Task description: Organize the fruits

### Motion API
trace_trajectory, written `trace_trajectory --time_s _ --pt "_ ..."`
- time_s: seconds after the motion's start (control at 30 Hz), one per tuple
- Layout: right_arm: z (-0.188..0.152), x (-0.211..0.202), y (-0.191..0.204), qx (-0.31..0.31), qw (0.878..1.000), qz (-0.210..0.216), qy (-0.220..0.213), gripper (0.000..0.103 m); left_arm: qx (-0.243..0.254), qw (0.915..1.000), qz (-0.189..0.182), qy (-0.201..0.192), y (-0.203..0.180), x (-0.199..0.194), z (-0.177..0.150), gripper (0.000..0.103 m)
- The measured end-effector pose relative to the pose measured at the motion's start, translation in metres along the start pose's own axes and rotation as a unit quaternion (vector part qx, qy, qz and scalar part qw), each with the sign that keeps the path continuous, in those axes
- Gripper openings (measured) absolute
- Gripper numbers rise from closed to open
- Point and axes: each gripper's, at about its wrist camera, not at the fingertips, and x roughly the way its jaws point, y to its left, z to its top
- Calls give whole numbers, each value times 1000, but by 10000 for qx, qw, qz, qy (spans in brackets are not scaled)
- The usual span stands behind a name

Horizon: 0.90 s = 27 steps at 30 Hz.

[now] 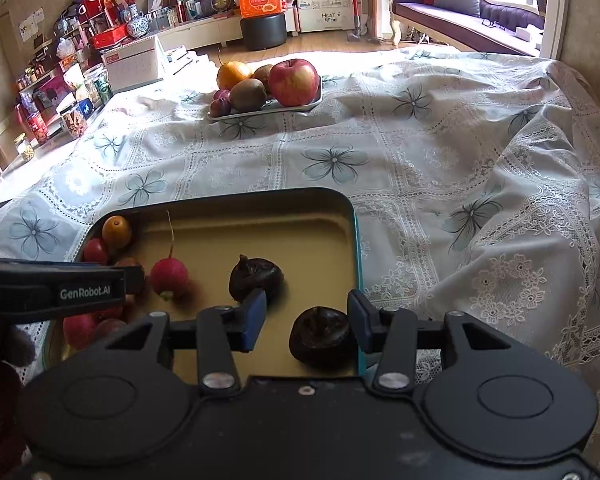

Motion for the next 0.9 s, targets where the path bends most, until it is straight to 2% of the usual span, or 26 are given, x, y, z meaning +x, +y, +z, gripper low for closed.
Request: trace_trajectory --time_s 0.3,0.9 --pt "1 -7 1 20 9999 -20 -132 48 -47 10000 30 3 3 -1 -3 47" --pt "1 -7 2 19 9999 -18 -100 48 -21 10000 37 -19 3 -2 -4 47"
